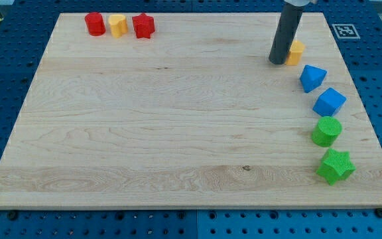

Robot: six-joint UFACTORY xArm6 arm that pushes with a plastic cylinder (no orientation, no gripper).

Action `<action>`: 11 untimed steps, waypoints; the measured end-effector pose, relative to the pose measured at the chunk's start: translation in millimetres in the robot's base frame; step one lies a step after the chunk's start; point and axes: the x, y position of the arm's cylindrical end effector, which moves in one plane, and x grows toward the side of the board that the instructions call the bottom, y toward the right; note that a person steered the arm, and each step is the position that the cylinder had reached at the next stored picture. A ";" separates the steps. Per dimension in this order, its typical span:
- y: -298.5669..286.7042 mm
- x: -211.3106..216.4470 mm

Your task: Point your arm at the red circle

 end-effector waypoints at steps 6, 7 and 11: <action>-452.0 -90.0; -452.5 -104.0; -370.7 -108.0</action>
